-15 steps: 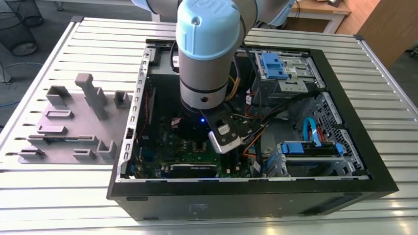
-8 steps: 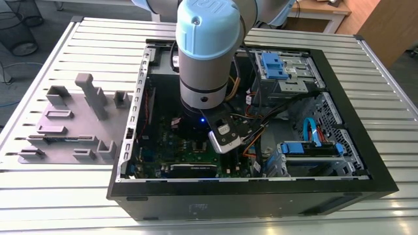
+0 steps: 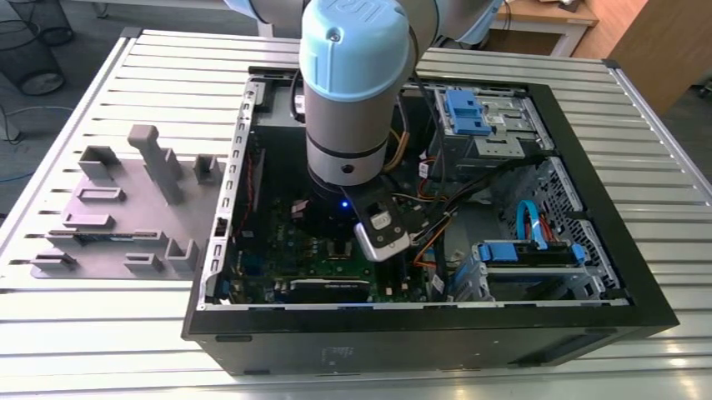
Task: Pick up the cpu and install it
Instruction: 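Place the cpu into insertion slot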
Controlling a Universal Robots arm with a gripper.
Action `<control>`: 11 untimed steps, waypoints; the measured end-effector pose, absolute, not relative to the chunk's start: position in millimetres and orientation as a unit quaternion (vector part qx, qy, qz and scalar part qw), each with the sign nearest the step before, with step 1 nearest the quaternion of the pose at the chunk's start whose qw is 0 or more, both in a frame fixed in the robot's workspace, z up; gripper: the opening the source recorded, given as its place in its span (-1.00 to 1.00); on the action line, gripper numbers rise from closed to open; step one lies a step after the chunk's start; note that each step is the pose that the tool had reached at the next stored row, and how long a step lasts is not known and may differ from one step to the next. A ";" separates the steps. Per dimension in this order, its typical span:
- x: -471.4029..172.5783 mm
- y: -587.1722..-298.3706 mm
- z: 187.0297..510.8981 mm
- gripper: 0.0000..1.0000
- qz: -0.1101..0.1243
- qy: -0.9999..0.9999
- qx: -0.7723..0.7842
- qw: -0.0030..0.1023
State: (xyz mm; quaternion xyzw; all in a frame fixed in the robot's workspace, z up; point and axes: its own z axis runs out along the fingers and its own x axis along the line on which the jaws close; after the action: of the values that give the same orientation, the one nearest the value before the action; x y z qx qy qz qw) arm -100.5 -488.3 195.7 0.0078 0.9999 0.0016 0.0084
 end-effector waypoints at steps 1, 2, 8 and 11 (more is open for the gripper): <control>-100.4 -488.3 195.5 -0.80 0.002 1.000 0.010 0.008; -100.3 -488.3 195.0 -0.80 0.002 1.000 0.012 0.008; -100.2 -488.3 193.5 -0.80 0.002 1.000 0.015 0.008; -100.1 -488.3 193.5 -0.80 0.002 1.000 0.015 0.008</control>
State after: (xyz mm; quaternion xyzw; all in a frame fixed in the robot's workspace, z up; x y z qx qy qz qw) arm -100.1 -488.3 193.5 0.0147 0.9999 0.0016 0.0084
